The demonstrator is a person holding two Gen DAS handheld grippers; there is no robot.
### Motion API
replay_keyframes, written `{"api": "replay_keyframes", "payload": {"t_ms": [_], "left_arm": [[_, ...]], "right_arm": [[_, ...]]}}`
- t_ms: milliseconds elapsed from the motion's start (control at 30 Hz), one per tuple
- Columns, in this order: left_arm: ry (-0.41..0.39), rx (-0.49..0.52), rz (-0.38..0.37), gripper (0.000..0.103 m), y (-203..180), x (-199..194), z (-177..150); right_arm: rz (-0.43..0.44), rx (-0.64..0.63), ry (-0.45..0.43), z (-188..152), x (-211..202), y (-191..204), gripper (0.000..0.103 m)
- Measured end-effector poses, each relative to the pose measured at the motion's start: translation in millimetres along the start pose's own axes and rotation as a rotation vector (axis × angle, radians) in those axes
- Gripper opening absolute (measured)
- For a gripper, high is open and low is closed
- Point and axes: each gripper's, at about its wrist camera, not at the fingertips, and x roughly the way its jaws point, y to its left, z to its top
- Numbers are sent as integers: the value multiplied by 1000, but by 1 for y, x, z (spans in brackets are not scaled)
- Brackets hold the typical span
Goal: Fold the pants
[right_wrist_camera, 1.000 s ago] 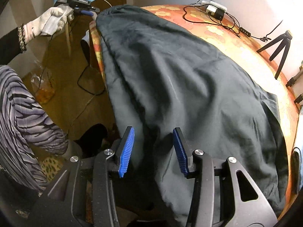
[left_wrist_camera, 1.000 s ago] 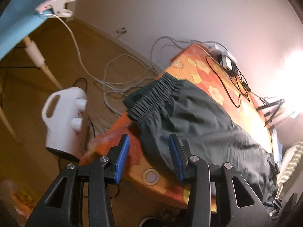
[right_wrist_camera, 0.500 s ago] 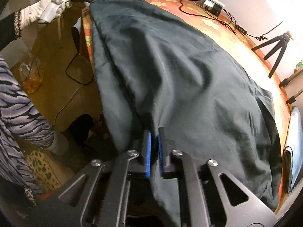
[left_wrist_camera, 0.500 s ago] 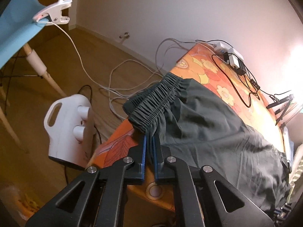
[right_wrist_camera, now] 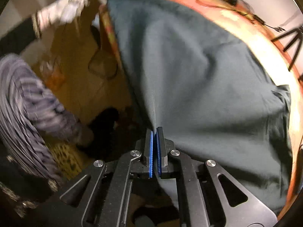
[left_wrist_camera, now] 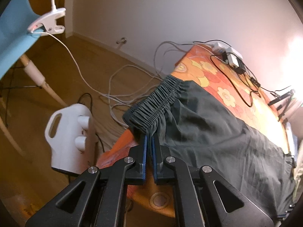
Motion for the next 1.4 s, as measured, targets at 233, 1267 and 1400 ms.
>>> {"api": "replay_keyframes", "payload": {"t_ms": [233,1267,1400], "left_arm": [[-48,-31,-49,36,19,-20,-1],[-17,-47,-247,38,40,39,13],[-62,-44,-218,27,36,37,12]], "right_arm": [[21,7,-56,27,-31,-5,13],[257,347,-128,413,110,33,42],[255,371,-106,416,127,28,42]]}}
